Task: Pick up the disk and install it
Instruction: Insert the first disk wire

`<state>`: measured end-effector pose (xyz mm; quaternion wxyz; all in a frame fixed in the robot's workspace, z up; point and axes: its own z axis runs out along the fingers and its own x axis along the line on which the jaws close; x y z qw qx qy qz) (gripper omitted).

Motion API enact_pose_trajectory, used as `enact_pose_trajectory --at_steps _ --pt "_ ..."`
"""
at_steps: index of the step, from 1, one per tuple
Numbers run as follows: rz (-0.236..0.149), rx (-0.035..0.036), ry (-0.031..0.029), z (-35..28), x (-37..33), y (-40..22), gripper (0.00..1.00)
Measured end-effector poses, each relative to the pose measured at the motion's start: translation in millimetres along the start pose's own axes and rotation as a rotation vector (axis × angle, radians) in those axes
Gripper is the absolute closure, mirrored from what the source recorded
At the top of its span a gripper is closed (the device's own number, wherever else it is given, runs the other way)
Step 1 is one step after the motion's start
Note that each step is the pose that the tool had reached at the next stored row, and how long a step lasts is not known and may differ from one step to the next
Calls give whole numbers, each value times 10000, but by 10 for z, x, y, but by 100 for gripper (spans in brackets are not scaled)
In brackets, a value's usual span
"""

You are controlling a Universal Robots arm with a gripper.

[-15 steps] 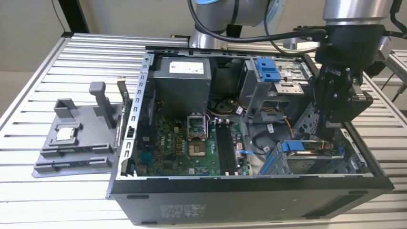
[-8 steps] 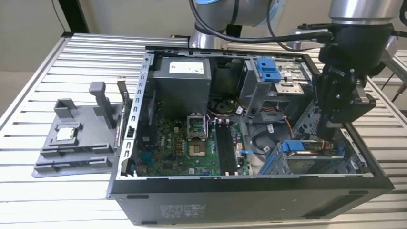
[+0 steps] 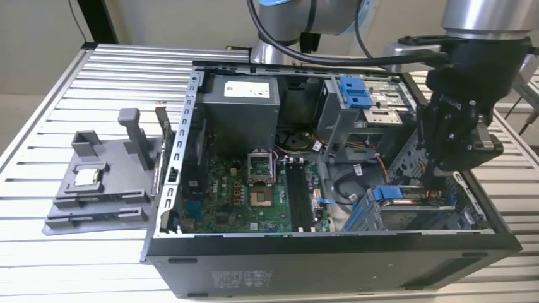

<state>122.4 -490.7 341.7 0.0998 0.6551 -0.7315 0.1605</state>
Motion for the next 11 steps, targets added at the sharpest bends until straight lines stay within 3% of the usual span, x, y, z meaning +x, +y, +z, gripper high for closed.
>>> enact_pose_trajectory --at_steps 2,3,5,8,9,11 --pt "-2 0 -2 -1 3 14 100" --pt "-2 1 -3 -1 3 16 0" --pt "-2 0 -10 6 23 24 0" --pt "2 -8 -71 39 119 52 0" --pt "6 -16 -135 45 137 63 0" --pt "28 -58 -482 46 151 77 0"
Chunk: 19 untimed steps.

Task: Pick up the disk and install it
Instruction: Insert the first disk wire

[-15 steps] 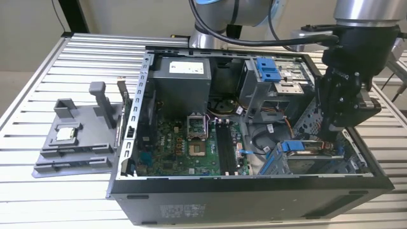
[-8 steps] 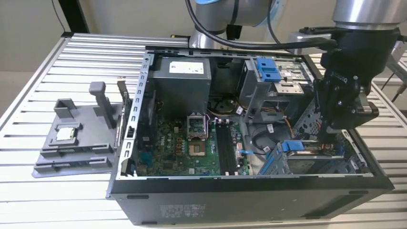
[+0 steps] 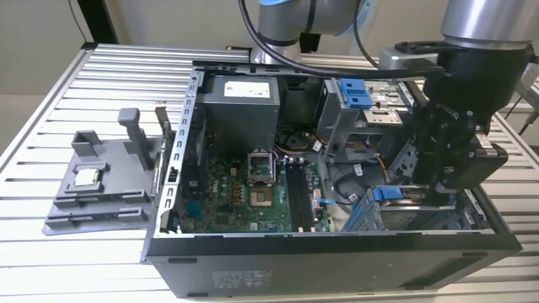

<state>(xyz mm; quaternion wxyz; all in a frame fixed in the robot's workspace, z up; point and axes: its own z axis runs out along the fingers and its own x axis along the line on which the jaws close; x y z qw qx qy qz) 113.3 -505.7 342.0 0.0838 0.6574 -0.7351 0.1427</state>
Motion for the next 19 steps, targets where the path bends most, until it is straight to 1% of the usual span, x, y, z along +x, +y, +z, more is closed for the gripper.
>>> enact_pose_trajectory --at_steps 1,2,3,4,6,7,8,10,11,12,14,17,18,19 --pt "16 -24 -190 0 0 2 0" --pt "36 -45 -355 0 0 2 0" --pt "58 -62 -509 0 1 3 0" --pt "72 -79 -644 -1 1 3 0" --pt "92 -109 -879 -6 11 2 0" --pt "100 -121 -976 -11 18 0 0" --pt "108 -136 -1087 -13 24 -1 0" --pt "126 -167 -1335 -15 35 -2 0" --pt "131 -178 -1424 -15 48 -4 0" --pt "134 -183 -1466 -9 73 -6 0" --pt "138 -189 -1516 9 126 -11 0" --pt "144 -202 -1613 35 205 -20 0" --pt "147 -208 -1663 43 225 -21 0" --pt "153 -217 -1735 48 240 -23 0"
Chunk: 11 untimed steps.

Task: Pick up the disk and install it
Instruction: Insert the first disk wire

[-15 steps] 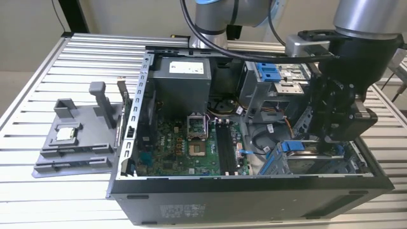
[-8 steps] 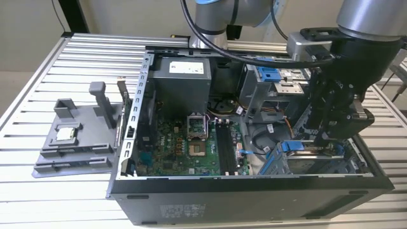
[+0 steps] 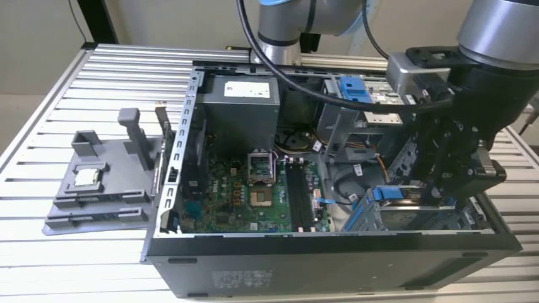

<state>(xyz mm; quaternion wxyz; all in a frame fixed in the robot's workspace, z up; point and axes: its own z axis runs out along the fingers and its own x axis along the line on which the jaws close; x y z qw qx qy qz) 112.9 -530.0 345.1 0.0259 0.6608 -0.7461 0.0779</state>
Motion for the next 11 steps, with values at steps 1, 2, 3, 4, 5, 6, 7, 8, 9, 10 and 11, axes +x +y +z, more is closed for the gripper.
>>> enact_pose_trajectory --at_steps 1,2,3,4,5,6,7,8,9,10,11 --pt "6 -8 -67 1 12 -1 0" --pt "11 -15 -121 4 26 -3 0" --pt "14 -21 -165 7 44 -6 0" --pt "17 -26 -205 10 65 -8 0" --pt "20 -31 -238 14 89 -10 0" --pt "22 -33 -259 17 110 -13 0" --pt "27 -37 -282 23 131 -15 0" --pt "35 -41 -307 33 147 -17 0" --pt "62 -48 -335 46 153 -16 0" --pt "109 -58 -366 60 155 -16 0" --pt "169 -70 -394 71 154 -15 0"
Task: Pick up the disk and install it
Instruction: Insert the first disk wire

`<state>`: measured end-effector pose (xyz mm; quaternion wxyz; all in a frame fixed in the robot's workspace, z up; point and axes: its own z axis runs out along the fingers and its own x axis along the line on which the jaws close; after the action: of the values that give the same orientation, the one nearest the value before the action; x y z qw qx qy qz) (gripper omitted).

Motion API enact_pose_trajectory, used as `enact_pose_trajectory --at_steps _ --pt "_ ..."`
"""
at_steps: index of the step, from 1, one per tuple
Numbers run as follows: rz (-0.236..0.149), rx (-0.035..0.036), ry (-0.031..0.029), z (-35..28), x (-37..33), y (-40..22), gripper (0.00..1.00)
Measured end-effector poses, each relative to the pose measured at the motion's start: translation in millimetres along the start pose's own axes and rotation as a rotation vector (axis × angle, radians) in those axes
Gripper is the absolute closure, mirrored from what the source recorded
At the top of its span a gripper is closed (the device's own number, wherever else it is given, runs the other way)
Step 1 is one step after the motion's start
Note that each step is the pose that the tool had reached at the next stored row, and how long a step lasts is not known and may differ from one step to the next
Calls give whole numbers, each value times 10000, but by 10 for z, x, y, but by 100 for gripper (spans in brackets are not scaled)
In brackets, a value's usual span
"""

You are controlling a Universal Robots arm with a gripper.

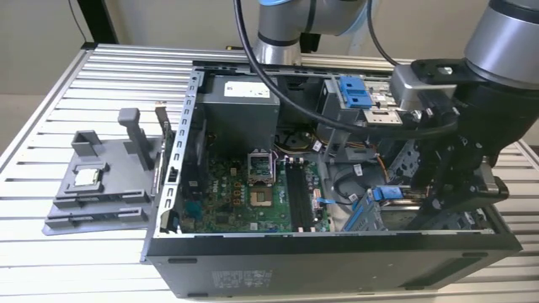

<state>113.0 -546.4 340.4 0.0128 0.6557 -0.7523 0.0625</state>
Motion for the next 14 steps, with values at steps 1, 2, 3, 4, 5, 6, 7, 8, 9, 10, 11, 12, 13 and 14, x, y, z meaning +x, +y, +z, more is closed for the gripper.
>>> enact_pose_trajectory --at_steps 1,2,3,4,5,6,7,8,9,10,11,12,13,14 --pt "60 -11 -29 10 -1 1 0" --pt "110 -24 -85 17 -1 1 0" --pt "149 -46 -210 20 -2 0 0" --pt "180 -75 -395 23 -3 -1 0" --pt "209 -104 -577 26 -3 -3 0" --pt "233 -131 -747 28 -2 -5 0" --pt "254 -154 -900 31 0 -8 0" --pt "265 -167 -988 32 4 -11 0" --pt "269 -174 -1021 34 16 -15 0" --pt "271 -176 -1022 35 25 -16 0" --pt "276 -180 -1019 35 36 -18 0" --pt "284 -183 -1019 38 49 -22 0" --pt "297 -184 -1019 41 60 -25 0" --pt "312 -186 -1025 46 65 -31 0"
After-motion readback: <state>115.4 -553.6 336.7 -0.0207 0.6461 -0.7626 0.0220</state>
